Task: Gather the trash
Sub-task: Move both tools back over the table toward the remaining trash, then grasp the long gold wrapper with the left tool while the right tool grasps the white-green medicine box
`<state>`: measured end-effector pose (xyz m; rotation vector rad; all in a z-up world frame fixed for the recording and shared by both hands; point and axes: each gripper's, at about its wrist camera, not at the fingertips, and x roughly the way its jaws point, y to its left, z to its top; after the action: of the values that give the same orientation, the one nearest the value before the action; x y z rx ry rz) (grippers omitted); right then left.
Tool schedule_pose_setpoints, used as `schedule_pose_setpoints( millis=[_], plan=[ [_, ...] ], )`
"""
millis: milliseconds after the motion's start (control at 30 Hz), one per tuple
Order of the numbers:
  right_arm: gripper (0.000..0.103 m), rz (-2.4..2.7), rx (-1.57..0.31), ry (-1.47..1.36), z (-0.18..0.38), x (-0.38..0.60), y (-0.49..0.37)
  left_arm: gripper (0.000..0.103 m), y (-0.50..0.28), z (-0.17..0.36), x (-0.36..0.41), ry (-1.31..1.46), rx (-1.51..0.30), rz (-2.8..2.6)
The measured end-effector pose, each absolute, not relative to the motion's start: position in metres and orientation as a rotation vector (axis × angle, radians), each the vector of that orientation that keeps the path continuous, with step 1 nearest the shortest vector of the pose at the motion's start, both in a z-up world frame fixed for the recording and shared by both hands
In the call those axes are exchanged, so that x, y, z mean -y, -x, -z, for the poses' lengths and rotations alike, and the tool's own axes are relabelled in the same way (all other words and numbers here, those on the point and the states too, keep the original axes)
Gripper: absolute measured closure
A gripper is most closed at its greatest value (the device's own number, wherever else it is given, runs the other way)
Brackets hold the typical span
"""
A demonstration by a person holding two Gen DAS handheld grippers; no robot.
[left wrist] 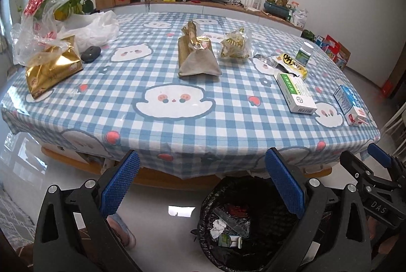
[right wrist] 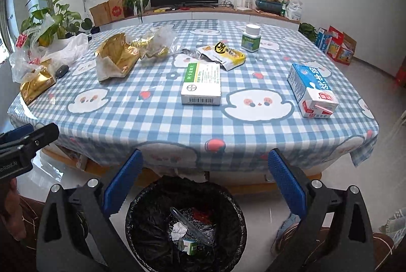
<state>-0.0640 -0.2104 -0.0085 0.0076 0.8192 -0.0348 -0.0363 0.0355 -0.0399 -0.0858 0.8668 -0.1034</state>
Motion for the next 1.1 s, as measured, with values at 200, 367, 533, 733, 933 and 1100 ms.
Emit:
schedule_pose_setpoints(
  millis=[200, 367, 533, 733, 933, 1100],
  plan=[
    [0.008, 0.035, -0.792, -0.008, -0.001, 0.212, 0.042, 0.006, 0.014, 0.035, -0.027, 0.053, -0.850, 0.115],
    [0.008, 0.040, -0.794, 0.012, 0.000, 0.214, 0.014, 0.006, -0.014, 0.036, -0.029, 0.054, -0.857, 0.103],
    [0.008, 0.038, -0.817, 0.014, 0.010, 0.216, -0.015, 0.006, -0.048, 0.039, -0.031, 0.065, -0.873, 0.084],
    [0.008, 0.034, -0.847, 0.007, 0.022, 0.214, -0.046, 0.006, -0.092, 0.043, -0.027, 0.058, -0.896, 0.072],
    [0.008, 0.050, -0.897, 0.015, 0.036, 0.213, -0.081, 0.006, -0.138, 0.051, -0.031, 0.071, -0.938, 0.023],
    [0.008, 0.057, -0.926, 0.003, 0.038, 0.214, -0.106, 0.006, -0.168, 0.051, -0.025, 0.049, -0.957, -0.005]
  ],
)
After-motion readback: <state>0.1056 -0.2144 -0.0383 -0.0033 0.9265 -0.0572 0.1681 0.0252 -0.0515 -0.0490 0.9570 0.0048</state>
